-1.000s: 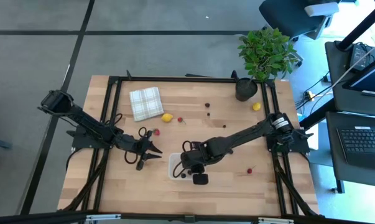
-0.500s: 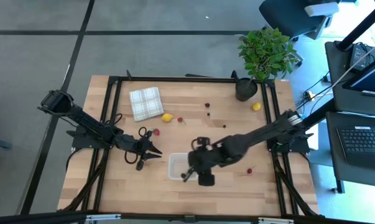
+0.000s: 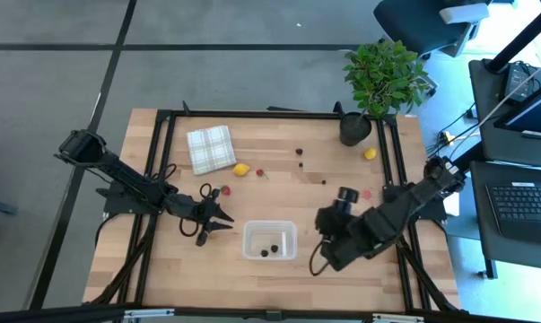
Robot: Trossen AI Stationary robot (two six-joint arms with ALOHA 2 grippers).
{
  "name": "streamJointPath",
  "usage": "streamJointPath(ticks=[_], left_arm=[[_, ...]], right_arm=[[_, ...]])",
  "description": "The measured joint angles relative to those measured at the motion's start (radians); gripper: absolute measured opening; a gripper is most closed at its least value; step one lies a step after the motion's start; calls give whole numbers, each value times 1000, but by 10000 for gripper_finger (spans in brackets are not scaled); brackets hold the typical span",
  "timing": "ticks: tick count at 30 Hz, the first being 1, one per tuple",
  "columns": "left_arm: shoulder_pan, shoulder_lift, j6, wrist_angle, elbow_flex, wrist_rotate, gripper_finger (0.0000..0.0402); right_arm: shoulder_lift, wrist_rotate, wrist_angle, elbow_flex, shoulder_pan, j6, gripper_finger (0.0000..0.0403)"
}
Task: Pick and placing Produce into tupperware
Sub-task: Put the raspberry into the transparent bin
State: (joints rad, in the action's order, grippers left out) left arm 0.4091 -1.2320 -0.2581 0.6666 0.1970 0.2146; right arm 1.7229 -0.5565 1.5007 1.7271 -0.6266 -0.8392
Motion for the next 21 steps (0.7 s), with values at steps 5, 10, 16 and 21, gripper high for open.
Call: streamJointPath(ticks=[5, 10, 16, 21], left_arm=[[0, 0, -1, 0, 0, 0, 109], [0, 0, 2, 0, 0, 0, 117], [-2, 0, 5, 0, 0, 0, 124], [-8, 0, 2, 19, 0, 1, 128]], right_arm=[[0, -38, 66, 0, -22, -54, 198], [0, -91, 70, 0, -20, -42, 198], [-19, -142, -5, -68, -18, 5, 198], [-126, -133, -305, -330, -18, 61, 198]])
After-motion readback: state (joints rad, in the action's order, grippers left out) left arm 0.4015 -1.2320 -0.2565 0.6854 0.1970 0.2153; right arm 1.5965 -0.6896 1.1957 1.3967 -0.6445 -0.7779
